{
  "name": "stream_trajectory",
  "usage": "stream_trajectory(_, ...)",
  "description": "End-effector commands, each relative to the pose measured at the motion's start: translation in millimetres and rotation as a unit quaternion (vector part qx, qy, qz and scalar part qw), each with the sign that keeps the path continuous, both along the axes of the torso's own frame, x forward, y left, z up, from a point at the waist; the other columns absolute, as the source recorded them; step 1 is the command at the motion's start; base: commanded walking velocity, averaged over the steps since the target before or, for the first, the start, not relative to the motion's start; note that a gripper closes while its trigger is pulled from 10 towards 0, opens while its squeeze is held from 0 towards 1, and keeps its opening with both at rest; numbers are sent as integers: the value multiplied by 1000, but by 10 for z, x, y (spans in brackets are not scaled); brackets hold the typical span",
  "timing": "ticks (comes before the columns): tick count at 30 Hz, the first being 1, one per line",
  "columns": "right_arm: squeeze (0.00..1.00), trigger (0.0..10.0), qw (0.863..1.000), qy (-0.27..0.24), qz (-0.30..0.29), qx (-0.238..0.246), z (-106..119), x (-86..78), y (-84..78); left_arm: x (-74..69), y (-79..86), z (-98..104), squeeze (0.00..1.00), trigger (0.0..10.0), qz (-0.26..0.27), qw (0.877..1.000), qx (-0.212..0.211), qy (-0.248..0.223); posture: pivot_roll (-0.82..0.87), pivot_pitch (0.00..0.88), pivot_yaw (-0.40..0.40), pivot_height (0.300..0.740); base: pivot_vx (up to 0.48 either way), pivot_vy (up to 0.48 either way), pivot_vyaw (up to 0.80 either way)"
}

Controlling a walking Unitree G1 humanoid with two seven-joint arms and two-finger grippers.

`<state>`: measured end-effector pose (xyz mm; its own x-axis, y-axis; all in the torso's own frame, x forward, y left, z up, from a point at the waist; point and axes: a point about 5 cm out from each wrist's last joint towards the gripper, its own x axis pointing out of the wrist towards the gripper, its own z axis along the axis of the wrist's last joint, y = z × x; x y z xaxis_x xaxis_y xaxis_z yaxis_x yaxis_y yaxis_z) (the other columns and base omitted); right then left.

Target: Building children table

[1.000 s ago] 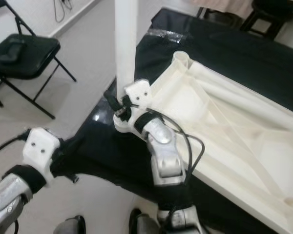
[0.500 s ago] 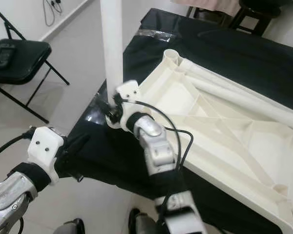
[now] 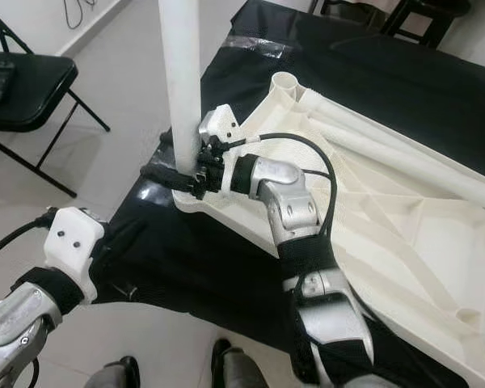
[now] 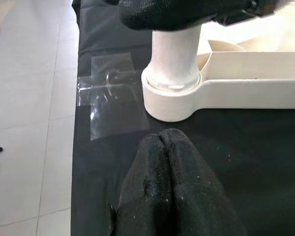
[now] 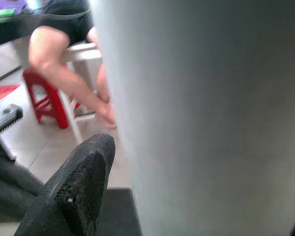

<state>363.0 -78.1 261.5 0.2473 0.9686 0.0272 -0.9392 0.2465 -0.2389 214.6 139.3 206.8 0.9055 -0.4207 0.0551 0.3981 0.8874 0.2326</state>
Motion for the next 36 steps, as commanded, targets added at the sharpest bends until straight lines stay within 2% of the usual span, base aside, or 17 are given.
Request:
stream_trajectory(1, 0, 9451, 1000, -5, 6, -17, -27, 17, -19, -44, 5, -12, 0, 10000, 2, 1000, 5, 5, 161, 297, -153, 740, 0, 0, 0)
stream_trajectory(2, 0, 667, 1000, -4, 8, -16, -4, 50, -42, -48, 6, -12, 0, 10000, 3, 1000, 6, 5, 164, 300, -154, 740, 0, 0, 0)
stream_trajectory(3, 0, 0, 1000, -3, 9, -16, 14, 72, -62, -52, 6, -16, 0, 10000, 2, 1000, 8, 6, 162, 302, -155, 740, 0, 0, 0)
stream_trajectory(14, 0, 0, 1000, -2, 18, -25, -26, 97, -180, -62, -5, -38, 0, 10000, 0, 1000, 6, 11, 136, 303, -153, 740, 0, 0, 0)
stream_trajectory(16, 0, 0, 1000, -5, 5, -22, -68, 87, -223, -63, -11, -39, 0, 10000, -2, 1000, 6, 11, 133, 307, -156, 740, 0, 0, 0)
stream_trajectory(18, 0, 0, 998, -9, -64, -16, -177, 77, -301, -65, -13, -38, 0, 10000, -2, 1000, 5, 12, 125, 313, -160, 740, 0, 0, 0)
stream_trajectory(20, 0, 0, 998, -9, -64, -16, -177, 77, -301, -65, -13, -38, 0, 10000, -2, 1000, 5, 12, 125, 313, -160, 740, 0, 0, 0)
stream_trajectory(21, 0, 0, 985, 11, -171, 11, -293, 98, -297, -69, -6, -39, 0, 10000, -2, 1000, 5, 12, 117, 316, -160, 740, 0, 0, 0)
stream_trajectory(22, 0, 0, 950, 3, -313, 16, -417, 103, -310, -70, 5, -38, 0, 10000, -3, 1000, 5, 13, 101, 319, -148, 740, 0, 0, 0)
stream_trajectory(23, 0, 0, 896, -19, -444, 27, -537, -19, -365, -71, 7, -40, 0, 10000, -4, 1000, 4, 15, 101, 319, -148, 740, 0, 0, 0)
stream_trajectory(25, 0, 0, 896, -19, -444, 27, -537, -19, -365, -71, 7, -40, 0, 10000, -4, 1000, 4, 15, 101, 319, -148, 740, 0, 0, 0)
stream_trajectory(26, 0, 0, 887, -15, -462, 14, -700, -205, -261, -62, 1, -44, 0, 10000, -7, 1000, 6, 17, 113, 332, -131, 740, 0, 0, 0)
stream_trajectory(27, 0, 0, 896, 2, -443, 16, -819, -360, -111, -57, -11, -46, 0, 10000, -11, 1000, 4, 18, 100, 316, -122, 740, 0, 0, 0)
stream_trajectory(28, 0, 0, 896, 2, -443, 16, -819, -360, -111, -57, -11, -46, 0, 10000, -11, 1000, 4, 18, 100, 316, -122, 740, 0, 0, 0)
stream_trajectory(30, 0, 0, 925, 23, -378, 24, -863, -418, 150, -26, -44, -27, 0, 10000, -18, 1000, 4, 13, 114, 300, -124, 740, 0, 0, 0)
stream_trajectory(35, 0, 0, 936, 17, -351, 29, -789, -295, 234, -8, -41, -8, 0, 10000, -18, 1000, 7, 7, 133, 292, -125, 740, 0, 0, 0)
stream_trajectory(36, 0, 10000, 938, 17, -346, 26, -779, -274, 235, -4, -25, -3, 0, 10000, -15, 1000, 9, 6, 139, 287, -122, 740, 0, 0, 0)
